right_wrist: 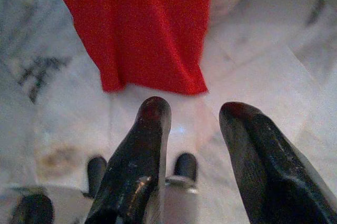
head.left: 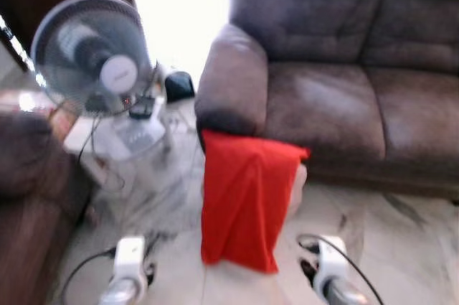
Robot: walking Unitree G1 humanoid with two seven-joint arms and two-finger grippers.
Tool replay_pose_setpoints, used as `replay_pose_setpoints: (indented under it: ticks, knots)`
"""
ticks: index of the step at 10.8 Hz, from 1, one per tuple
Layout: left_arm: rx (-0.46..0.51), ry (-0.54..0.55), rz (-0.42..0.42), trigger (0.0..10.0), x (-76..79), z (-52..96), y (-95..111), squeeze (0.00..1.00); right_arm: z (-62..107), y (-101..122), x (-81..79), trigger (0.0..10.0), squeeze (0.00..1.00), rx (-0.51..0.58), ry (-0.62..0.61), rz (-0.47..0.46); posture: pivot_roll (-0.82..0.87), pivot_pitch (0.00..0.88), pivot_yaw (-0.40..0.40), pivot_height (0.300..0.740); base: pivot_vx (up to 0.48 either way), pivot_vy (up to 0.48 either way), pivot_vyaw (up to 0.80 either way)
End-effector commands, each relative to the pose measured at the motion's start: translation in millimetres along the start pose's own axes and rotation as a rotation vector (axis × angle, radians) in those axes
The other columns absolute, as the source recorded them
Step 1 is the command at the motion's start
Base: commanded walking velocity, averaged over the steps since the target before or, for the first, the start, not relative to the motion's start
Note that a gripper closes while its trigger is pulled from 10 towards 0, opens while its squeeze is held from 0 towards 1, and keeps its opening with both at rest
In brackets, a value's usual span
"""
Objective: Move the pillow to the sofa from floor
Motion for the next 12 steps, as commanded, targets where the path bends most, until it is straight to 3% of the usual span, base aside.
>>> replay_pose_setpoints:
  ticks: [1, 10, 12]
  knots:
    - [0.005, -0.016, 0.007, 10.0, 6.1, -0.2, 0.9, 0.00, 3.1, -8.1, 9.7, 10.0, 0.00, -0.025, -0.025, 0.002, 0.05, 0.065, -0.015, 0.740, 0.304, 0.000, 0.00]
    - [0.017, -0.018, 0.013, 10.0, 6.6, -1.0, 5.1, 0.00, 2.9, -5.6, 11.0, 10.0, 0.00, -0.020, -0.031, -0.001, 0.05, 0.083, -0.019, 0.740, 0.305, 0.000, 0.00]
    - [0.024, -0.024, 0.020, 10.0, 7.2, -1.0, 6.2, 0.00, 2.9, -5.6, 11.3, 10.0, 0.00, -0.020, -0.030, -0.001, 0.05, 0.086, -0.020, 0.740, 0.000, 0.000, 0.00]
Point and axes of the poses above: a point about 5 cm out from each wrist's last joint towards the gripper, its own z axis pointing back from the gripper into the wrist, its own y axis along the axis of the wrist's last joint, x = y × z, the point moved 2 cm from there along -z, pointing out of the wrist towards the gripper, and after that the axes turned 2 degrees about -z, right-handed, at the moved point
